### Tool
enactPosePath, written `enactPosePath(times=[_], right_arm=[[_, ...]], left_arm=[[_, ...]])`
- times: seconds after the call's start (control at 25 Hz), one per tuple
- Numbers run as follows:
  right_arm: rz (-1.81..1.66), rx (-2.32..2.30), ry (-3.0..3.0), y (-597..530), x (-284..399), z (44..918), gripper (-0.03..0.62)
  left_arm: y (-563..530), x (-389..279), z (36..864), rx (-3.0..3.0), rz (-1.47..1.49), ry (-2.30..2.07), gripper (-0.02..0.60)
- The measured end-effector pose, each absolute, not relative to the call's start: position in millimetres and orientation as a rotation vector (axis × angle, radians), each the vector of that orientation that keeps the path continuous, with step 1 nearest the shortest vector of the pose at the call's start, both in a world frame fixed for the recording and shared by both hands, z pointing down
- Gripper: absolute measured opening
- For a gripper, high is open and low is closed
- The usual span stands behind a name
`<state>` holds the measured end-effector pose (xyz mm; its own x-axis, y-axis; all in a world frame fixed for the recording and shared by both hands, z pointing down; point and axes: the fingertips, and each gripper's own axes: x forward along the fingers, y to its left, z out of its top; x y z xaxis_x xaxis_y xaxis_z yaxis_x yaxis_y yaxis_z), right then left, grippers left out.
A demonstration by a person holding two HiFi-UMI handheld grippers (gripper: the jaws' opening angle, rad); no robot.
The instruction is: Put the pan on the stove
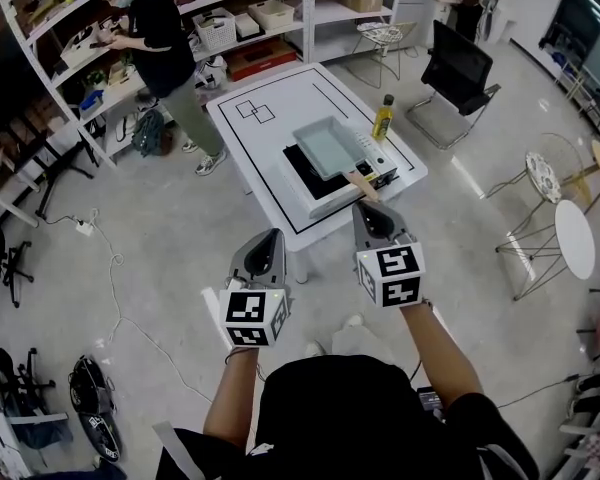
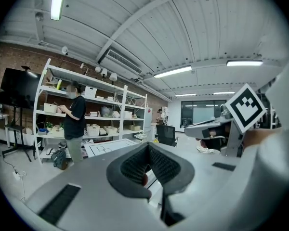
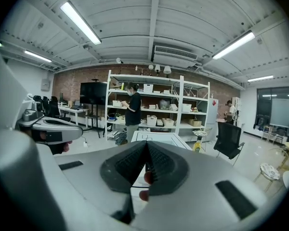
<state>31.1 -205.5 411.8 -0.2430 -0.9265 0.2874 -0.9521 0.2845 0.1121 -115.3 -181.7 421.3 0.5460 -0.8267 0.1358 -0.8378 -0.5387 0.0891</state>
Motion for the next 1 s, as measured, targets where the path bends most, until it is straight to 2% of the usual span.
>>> enactPosePath(times=[0.28,1.0], right_arm=[[0.094,1.723,-2.310,-198.2,25.7,391.8,0.003],[0.094,1.707,-2.359,-162.5,67.4,377.8,0.003]], left_arm=[[-176.0,-112.7,409.4,2.656,0.105,-1.427,0.008],[-136.7,-63.2,386.3,2.661,0.085,-1.485,0.008]])
